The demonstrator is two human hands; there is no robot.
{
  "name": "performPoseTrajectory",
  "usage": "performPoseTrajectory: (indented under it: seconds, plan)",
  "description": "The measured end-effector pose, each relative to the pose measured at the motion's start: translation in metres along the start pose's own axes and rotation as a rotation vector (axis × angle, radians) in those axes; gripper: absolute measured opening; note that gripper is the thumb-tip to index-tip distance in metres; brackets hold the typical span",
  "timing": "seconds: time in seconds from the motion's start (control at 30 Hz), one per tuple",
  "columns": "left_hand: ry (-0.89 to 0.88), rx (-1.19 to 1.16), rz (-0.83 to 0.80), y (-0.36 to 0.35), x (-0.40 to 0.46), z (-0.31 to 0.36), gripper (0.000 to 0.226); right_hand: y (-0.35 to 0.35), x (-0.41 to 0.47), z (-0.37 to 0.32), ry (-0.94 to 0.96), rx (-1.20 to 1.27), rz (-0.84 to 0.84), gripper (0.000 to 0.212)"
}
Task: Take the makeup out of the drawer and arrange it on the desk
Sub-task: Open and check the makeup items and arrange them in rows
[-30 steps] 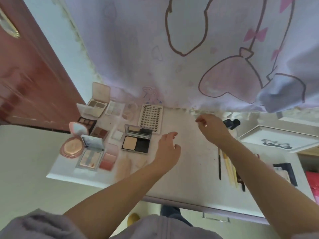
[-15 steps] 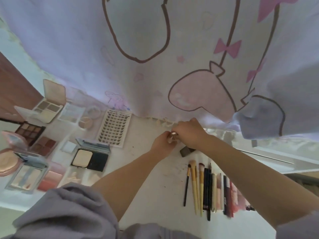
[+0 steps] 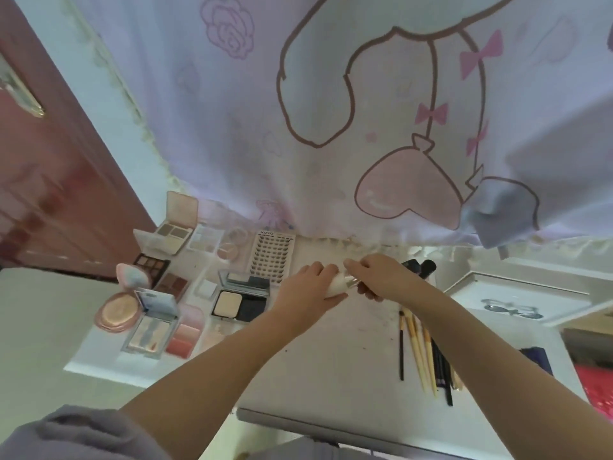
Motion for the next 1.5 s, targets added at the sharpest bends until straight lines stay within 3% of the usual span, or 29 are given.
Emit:
performPoseTrajectory:
  seconds: [0.2,0.37,0.47,0.53,0.6,0.7,0.73,0.87,0.93,1.1,1.2,1.33,1.5]
  plan:
    - [-0.002,-0.102,-0.164,0.030,-0.050,-0.004,0.040,-0.029,-0.041,-0.023,0.114,0.042,0.029,0.036]
    - [0.083,-0.550,-0.343,0.041,-0.088,-0.010,0.030,-0.043,-0.083,-0.052,0.400,-0.160,0.034,0.019]
    - [0.153,-0.828,-0.382,0.052,-0.104,-0.011,0.027,-0.037,-0.107,-0.068,0.557,-0.146,0.007,0.029]
    - [0.146,-0.775,-0.303,0.063,-0.105,-0.013,0.030,-0.033,-0.112,-0.069,0.540,0.045,-0.084,0.029]
    - [0.122,-0.614,-0.212,0.072,-0.102,-0.016,0.034,-0.033,-0.107,-0.063,0.403,0.234,-0.137,0.018]
    - [0.070,-0.456,-0.175,0.077,-0.099,-0.013,0.036,-0.043,-0.099,-0.049,0.182,0.110,-0.126,0.044]
    - [0.053,-0.415,-0.180,0.077,-0.099,-0.012,0.034,-0.047,-0.099,-0.049,0.175,0.050,-0.135,0.044]
    - [0.019,-0.381,-0.236,0.074,-0.098,-0.010,0.030,-0.042,-0.101,-0.055,0.347,-0.114,-0.068,0.015]
    - [0.056,-0.486,-0.323,0.066,-0.101,-0.012,0.033,-0.041,-0.102,-0.057,0.390,-0.100,-0.082,0.020]
    - [0.256,-1.145,-0.641,0.038,-0.120,-0.013,0.029,-0.031,-0.105,-0.062,0.524,-0.129,0.055,0.025]
    - [0.358,-1.187,-0.505,0.025,-0.113,-0.034,0.026,-0.014,-0.092,-0.049,0.466,0.048,0.077,0.023]
    - [0.516,-1.043,-0.224,0.013,-0.091,-0.072,0.031,-0.014,-0.053,-0.007,0.211,0.433,-0.036,0.023]
    - [0.589,-0.909,-0.086,-0.004,-0.054,-0.091,0.035,-0.034,0.002,0.034,-0.047,0.691,-0.065,0.026]
Point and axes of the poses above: each hand's wrist, its own x-axis towards the middle knuckle, its own y-axis out of the back of the hand, z = x × y, the point moved 9 cm from there along x, towards the middle knuckle, and after that the axes turned 8 degrees about -y, right-handed, at the moved point
